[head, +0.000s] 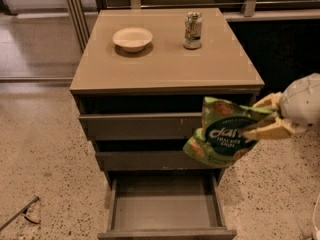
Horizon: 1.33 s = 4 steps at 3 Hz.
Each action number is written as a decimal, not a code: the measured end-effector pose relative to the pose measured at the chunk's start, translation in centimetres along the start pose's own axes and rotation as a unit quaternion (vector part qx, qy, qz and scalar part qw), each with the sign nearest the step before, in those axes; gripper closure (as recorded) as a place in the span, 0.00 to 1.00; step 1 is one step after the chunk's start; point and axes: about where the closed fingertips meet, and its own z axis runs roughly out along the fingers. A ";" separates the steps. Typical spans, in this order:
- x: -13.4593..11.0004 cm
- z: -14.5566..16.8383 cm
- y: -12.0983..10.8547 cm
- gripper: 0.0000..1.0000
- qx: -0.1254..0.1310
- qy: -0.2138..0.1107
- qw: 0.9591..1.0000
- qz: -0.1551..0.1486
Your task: Place green rice chip bag into bottom drawer
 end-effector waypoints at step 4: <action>12.1 10.5 4.1 1.00 -0.054 0.059 0.996 0.028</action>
Offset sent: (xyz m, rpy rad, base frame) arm -0.0183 0.0005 -0.0713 -0.0052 0.0829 0.0139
